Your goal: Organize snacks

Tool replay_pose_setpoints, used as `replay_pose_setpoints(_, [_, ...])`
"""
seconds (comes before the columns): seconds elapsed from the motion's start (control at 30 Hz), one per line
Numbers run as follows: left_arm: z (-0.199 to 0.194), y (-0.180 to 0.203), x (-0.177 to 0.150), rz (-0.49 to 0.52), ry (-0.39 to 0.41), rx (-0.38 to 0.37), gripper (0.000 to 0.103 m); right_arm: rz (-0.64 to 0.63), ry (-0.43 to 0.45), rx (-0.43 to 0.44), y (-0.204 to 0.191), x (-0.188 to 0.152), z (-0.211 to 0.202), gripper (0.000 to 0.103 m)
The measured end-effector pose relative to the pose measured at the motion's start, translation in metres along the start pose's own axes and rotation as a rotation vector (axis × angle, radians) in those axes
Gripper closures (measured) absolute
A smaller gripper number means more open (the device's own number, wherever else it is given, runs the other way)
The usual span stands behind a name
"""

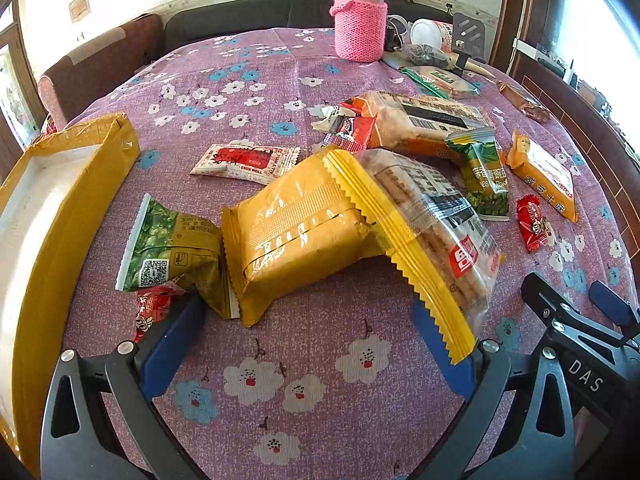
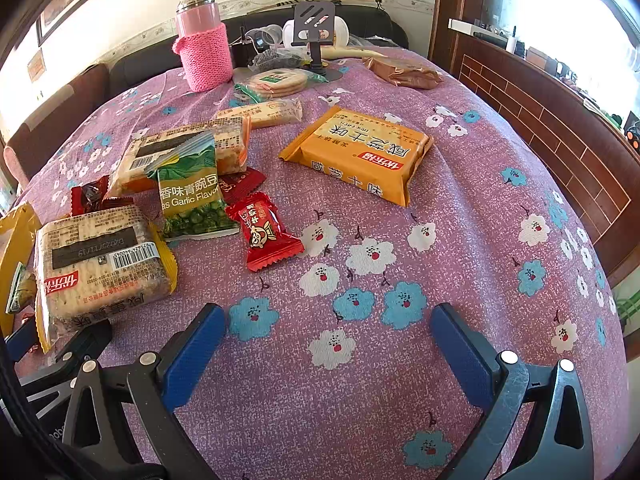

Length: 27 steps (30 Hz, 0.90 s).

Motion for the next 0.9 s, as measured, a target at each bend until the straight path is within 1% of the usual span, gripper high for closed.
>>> replay_pose_setpoints(0.9, [0.0001,-0.0009,0.0005,-0.001,0.0,0.0,0.0,0.0,-0.001,0.0,0.0014,0.002,0.0027,0.0])
Point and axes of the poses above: each gripper's, at about its wrist camera, not at the fingertips, and z roughly the way its jaws point, y to its right, x to its top, the point moved 8 cm from there along z, roughly the way its jaws point, and after that the axes turned 6 degrees about x, right-handed, at the moved point
